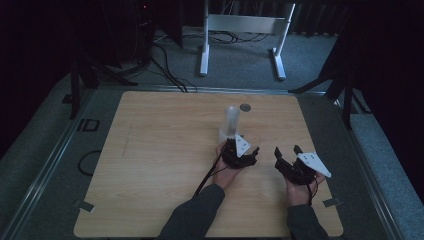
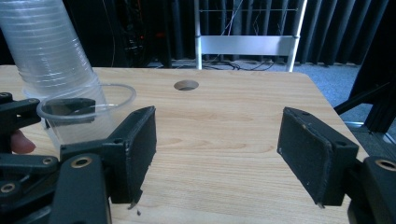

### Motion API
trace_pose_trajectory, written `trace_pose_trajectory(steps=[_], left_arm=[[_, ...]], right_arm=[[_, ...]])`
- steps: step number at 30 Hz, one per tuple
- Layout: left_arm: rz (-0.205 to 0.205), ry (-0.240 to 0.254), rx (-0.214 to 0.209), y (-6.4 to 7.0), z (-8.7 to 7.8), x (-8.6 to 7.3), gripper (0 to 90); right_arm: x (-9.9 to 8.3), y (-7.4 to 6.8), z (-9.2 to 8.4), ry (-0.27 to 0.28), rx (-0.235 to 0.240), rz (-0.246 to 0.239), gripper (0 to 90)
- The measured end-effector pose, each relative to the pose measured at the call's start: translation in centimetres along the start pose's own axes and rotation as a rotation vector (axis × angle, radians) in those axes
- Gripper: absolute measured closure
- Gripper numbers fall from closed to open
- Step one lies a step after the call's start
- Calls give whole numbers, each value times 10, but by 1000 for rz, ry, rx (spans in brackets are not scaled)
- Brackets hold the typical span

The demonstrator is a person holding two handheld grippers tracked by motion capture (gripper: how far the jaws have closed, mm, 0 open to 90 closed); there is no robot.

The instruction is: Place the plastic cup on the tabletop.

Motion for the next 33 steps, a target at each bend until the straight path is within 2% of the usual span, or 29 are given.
trace_pose_trajectory(steps=[11, 19, 24, 27, 33], left_arm=[[-1, -14, -4, 0, 1, -3, 282], [-40, -56, -19, 1, 2, -6, 273], [-50, -69, -22, 0, 1, -7, 240], [-52, -79, -22, 0, 1, -7, 173], [-63, -95, -48, -1, -1, -8, 146]], right_arm=[[0, 0, 0, 0, 0, 1, 278], [-1, 0, 0, -2, 1, 1, 279], [-1, 0, 0, -1, 0, 2, 279], [-1, 0, 0, -2, 0, 1, 279], [-1, 0, 0, -2, 0, 0, 278]])
Point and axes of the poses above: each handheld gripper's, and its own axes: z roughly forward along the jaws, x roughly out of its top, y roughly to its right, the point moved 3 cm from there along z, roughly forward along the jaws, and after that the axes turned 12 degrees about y, right-handed, at the moved point
